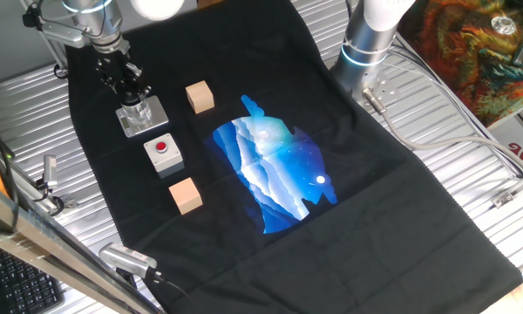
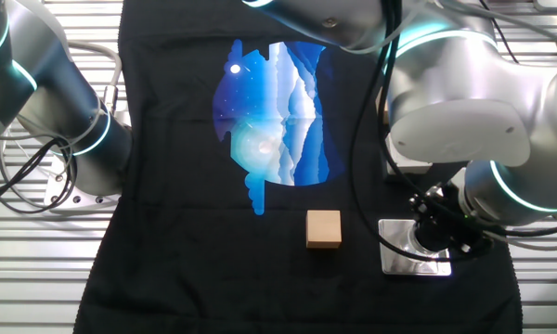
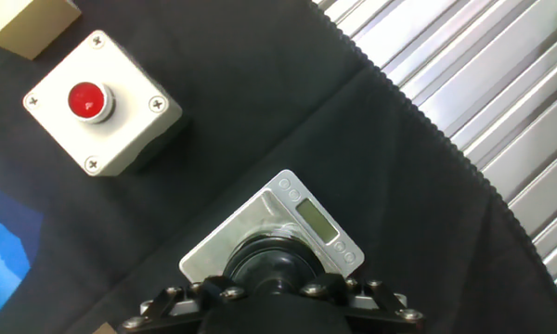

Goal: Screw the lid onto the jar

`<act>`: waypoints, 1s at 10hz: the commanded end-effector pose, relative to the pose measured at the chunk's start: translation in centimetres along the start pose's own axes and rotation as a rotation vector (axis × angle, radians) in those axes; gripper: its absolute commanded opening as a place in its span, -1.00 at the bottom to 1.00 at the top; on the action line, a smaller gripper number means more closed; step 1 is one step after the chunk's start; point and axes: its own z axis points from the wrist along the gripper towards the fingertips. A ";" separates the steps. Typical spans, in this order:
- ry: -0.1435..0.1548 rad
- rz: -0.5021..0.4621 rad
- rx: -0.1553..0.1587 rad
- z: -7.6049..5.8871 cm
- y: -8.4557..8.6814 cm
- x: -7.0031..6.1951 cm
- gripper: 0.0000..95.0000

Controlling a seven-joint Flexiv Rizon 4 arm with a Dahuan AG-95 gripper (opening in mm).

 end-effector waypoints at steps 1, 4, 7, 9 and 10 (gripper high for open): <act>0.001 0.032 0.000 0.0 0.0 0.0 -1.00; -0.002 0.109 -0.008 0.0 0.0 0.0 -1.00; -0.010 0.184 -0.012 0.0 0.0 0.0 -1.00; -0.012 0.225 -0.014 0.0 0.0 0.0 -1.00; -0.012 0.243 -0.012 0.0 0.0 0.0 -1.00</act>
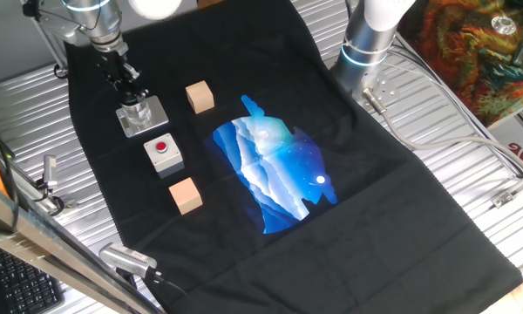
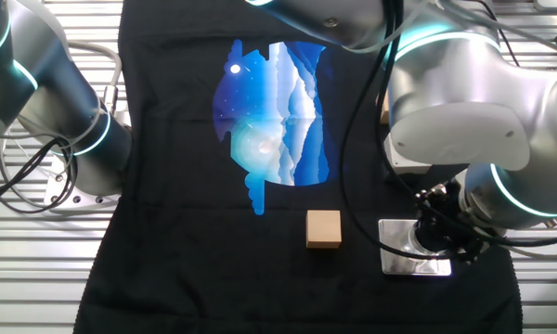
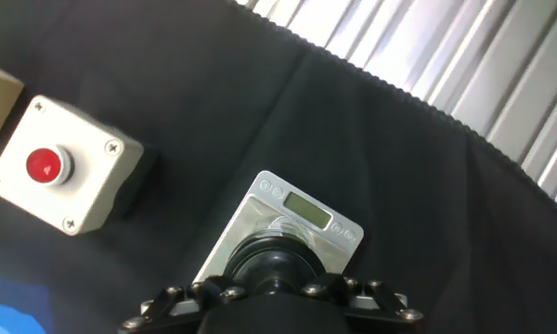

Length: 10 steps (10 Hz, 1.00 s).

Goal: Screw the lid onto the jar

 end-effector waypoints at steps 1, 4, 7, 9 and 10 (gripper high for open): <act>0.000 0.048 0.002 0.0 0.0 0.0 -1.00; 0.001 0.109 0.003 0.0 0.0 0.0 -1.00; -0.002 0.199 0.004 0.0 0.0 0.0 -1.00; 0.002 0.308 0.004 0.0 0.0 0.0 -1.00; 0.005 0.352 0.004 0.0 0.0 0.0 -1.00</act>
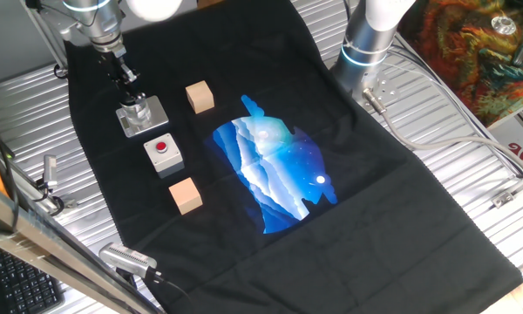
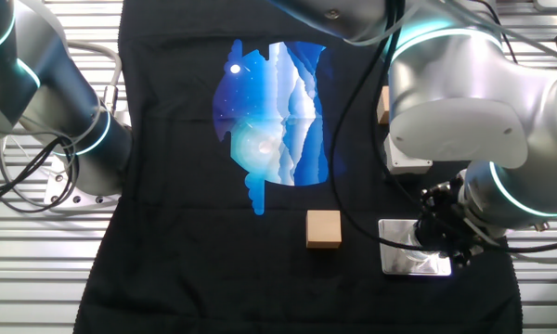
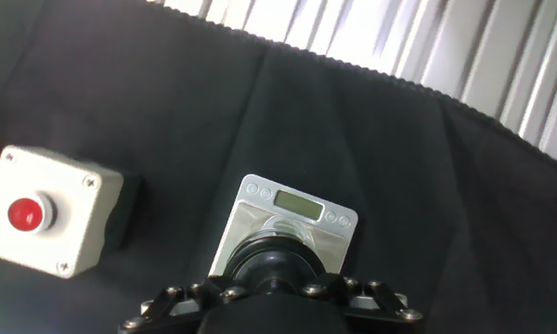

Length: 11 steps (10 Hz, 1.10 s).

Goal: Screw the lid onto the jar

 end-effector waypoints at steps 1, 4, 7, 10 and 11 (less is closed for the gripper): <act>0.002 0.149 -0.002 0.0 0.0 0.0 -1.00; -0.009 0.225 -0.008 0.0 0.0 0.0 -1.00; -0.011 0.280 -0.017 0.0 0.0 0.0 -1.00; -0.011 0.276 -0.015 0.0 0.0 0.0 -1.00; -0.012 0.276 -0.016 0.1 0.0 0.0 -1.00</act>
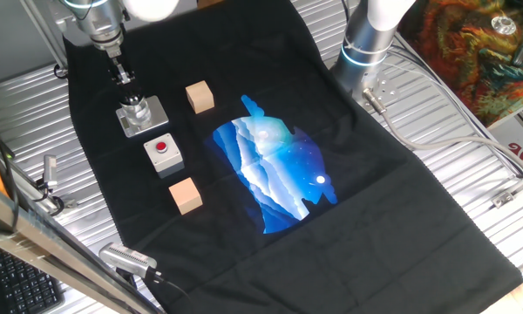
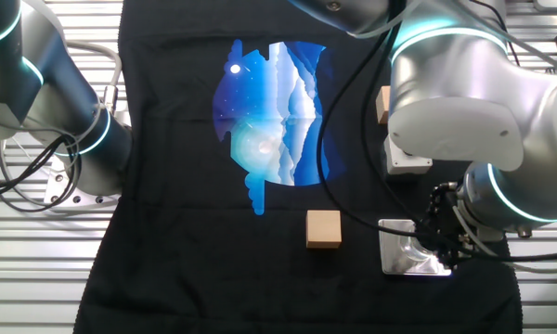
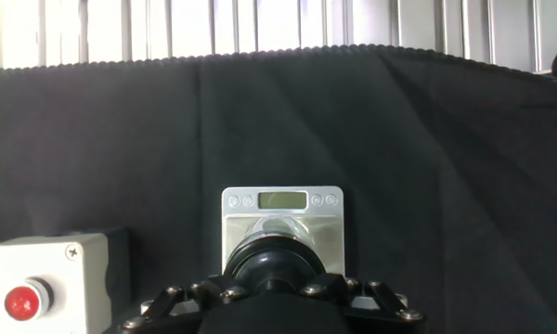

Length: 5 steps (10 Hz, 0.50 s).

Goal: Screw the lid onto the jar

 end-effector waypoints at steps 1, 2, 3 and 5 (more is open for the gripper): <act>-0.002 0.004 -0.011 0.1 0.0 0.0 -1.00; 0.000 0.002 -0.010 0.1 0.0 0.0 -1.00; 0.000 0.001 -0.007 0.1 0.0 0.0 -1.00; 0.000 0.001 -0.011 0.1 0.0 0.0 -1.00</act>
